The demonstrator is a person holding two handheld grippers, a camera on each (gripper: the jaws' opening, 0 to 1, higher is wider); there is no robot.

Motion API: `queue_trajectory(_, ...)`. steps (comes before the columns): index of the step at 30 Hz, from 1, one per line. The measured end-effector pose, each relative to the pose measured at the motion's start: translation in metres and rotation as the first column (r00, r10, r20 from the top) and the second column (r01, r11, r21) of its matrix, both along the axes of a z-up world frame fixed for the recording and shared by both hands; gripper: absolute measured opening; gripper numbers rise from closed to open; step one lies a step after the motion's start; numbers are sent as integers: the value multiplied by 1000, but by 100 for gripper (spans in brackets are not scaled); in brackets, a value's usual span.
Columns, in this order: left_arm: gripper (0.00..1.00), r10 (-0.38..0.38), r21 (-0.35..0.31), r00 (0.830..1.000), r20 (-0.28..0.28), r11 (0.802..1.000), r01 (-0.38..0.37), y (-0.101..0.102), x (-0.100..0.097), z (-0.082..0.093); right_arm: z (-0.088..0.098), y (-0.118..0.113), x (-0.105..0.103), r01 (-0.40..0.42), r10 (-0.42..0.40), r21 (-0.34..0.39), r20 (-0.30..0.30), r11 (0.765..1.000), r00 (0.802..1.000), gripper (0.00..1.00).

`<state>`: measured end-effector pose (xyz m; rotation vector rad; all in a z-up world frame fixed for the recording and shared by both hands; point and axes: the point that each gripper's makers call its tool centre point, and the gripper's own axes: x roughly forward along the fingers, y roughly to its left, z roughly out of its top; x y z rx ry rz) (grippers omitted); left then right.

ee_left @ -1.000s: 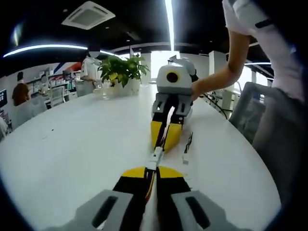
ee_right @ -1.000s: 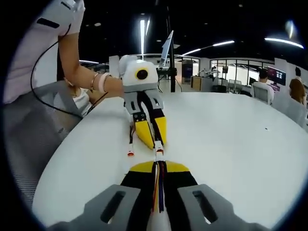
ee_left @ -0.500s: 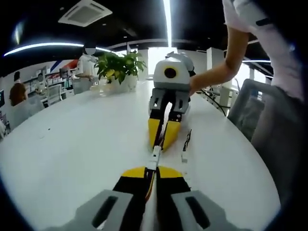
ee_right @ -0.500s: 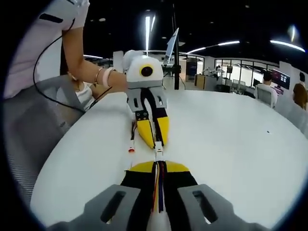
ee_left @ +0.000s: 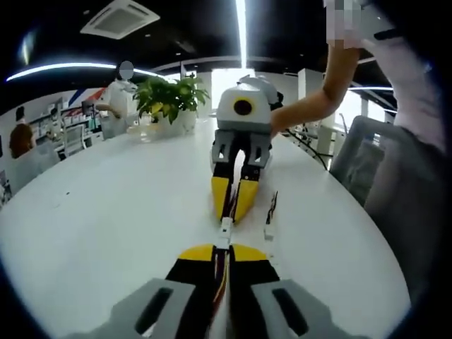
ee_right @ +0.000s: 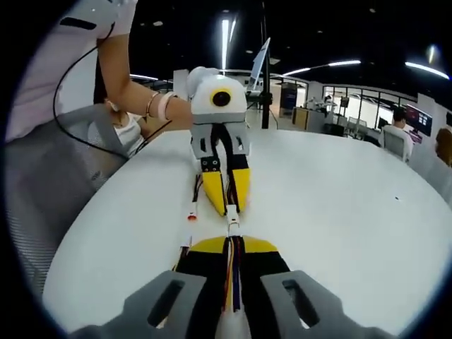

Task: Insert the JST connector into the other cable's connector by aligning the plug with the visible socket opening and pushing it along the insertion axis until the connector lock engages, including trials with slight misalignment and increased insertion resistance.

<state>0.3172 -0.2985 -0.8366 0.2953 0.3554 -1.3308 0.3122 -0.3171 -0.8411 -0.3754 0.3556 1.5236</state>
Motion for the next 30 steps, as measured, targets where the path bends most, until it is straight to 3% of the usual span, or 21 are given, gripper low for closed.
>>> queue_trajectory(15,0,-57,4,998,34,998,57,-5,-4,-3,-3,-1,-4,-42,43,1,-5,999,999,3)
queue_trajectory(30,0,-57,-22,997,43,998,58,-5,1,-2,-1,2,-3,-71,71,21,-16,997,997,3)
